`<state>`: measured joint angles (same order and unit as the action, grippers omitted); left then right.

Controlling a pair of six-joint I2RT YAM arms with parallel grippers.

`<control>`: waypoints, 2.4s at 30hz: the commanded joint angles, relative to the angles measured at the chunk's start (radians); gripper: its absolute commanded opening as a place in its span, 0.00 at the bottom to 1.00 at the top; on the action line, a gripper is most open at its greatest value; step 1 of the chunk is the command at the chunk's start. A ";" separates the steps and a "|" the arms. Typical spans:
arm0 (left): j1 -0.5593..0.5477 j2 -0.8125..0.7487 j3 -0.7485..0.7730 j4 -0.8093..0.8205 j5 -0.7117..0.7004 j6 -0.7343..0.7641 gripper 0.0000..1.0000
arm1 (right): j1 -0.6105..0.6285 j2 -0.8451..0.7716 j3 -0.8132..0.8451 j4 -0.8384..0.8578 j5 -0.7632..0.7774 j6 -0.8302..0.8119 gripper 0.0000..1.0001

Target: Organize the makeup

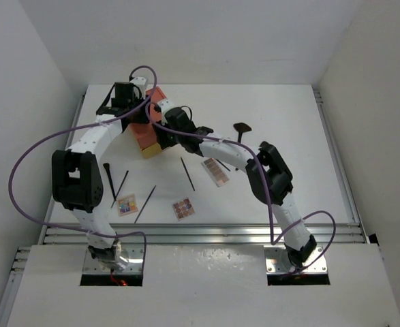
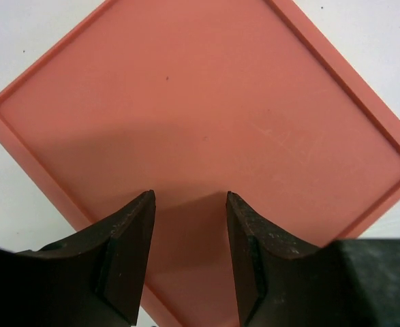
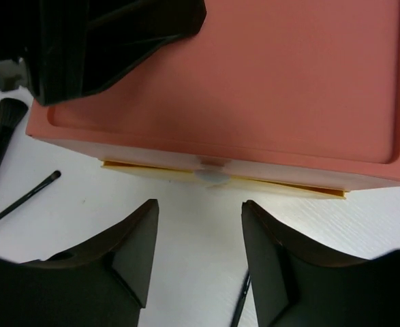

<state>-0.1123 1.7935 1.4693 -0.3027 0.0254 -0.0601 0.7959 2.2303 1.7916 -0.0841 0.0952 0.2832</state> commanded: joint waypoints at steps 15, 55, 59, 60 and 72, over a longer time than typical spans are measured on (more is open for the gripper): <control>-0.015 -0.059 -0.086 0.065 0.002 -0.004 0.50 | 0.022 0.046 0.063 0.152 0.084 -0.015 0.39; -0.006 -0.049 -0.076 0.065 -0.002 -0.015 0.47 | 0.118 -0.316 -0.485 0.239 0.176 -0.009 0.00; -0.006 -0.058 -0.076 0.065 -0.002 -0.015 0.47 | 0.120 -0.307 -0.466 0.198 0.173 -0.012 0.00; -0.006 -0.059 -0.076 0.065 -0.002 -0.015 0.47 | 0.120 -0.314 -0.475 0.192 0.169 -0.010 0.00; 0.003 -0.091 -0.009 0.054 -0.002 0.005 0.60 | 0.118 -0.423 -0.500 0.017 0.100 -0.022 0.92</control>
<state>-0.1162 1.7615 1.4124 -0.2401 0.0254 -0.0589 0.9123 1.8790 1.2503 0.0093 0.2253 0.2626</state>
